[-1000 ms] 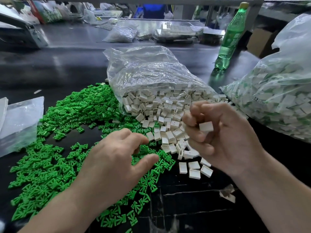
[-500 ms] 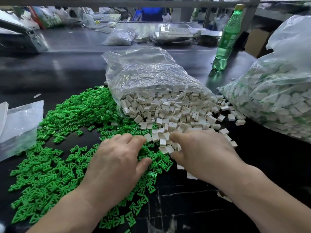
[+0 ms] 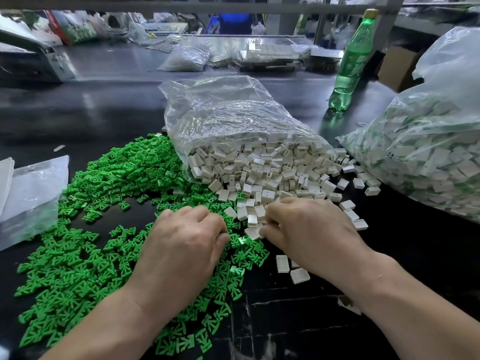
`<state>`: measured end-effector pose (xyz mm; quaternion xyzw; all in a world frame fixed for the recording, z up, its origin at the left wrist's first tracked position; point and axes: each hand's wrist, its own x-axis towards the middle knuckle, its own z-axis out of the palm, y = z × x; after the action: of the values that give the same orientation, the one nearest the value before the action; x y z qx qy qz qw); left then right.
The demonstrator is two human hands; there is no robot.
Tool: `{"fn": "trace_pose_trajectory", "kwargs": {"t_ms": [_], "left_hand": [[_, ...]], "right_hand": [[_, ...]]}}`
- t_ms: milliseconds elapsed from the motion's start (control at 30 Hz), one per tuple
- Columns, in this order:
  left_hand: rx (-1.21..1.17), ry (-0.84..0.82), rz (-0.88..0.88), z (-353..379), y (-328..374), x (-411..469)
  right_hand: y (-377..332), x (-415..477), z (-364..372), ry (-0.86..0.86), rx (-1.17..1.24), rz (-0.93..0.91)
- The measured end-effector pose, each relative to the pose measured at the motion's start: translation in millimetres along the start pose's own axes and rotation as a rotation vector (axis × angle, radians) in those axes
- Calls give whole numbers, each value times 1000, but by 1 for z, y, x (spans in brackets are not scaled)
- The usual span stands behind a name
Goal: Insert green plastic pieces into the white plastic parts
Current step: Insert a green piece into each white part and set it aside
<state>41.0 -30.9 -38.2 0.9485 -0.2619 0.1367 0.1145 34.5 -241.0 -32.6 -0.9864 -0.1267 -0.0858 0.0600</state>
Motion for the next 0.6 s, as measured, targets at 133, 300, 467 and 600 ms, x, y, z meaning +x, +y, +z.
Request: {"fn": "trace_pose_trajectory", "kwargs": {"t_ms": [133,300,467,600], "left_hand": [[-176,105,-97,-3,2,0],[-664,176,-238,-6,3,-3],[-1163,114,-315,-5,5,-4],[-1294,122,-301,-6,6,-3]], "right_hand": [[-1,-2,-3,106,174,37],[-6,-3,-12,62,919,221],[-14,-5,-11,-115,1401,241],[-15,-8,-7,-103,1322,175]]}}
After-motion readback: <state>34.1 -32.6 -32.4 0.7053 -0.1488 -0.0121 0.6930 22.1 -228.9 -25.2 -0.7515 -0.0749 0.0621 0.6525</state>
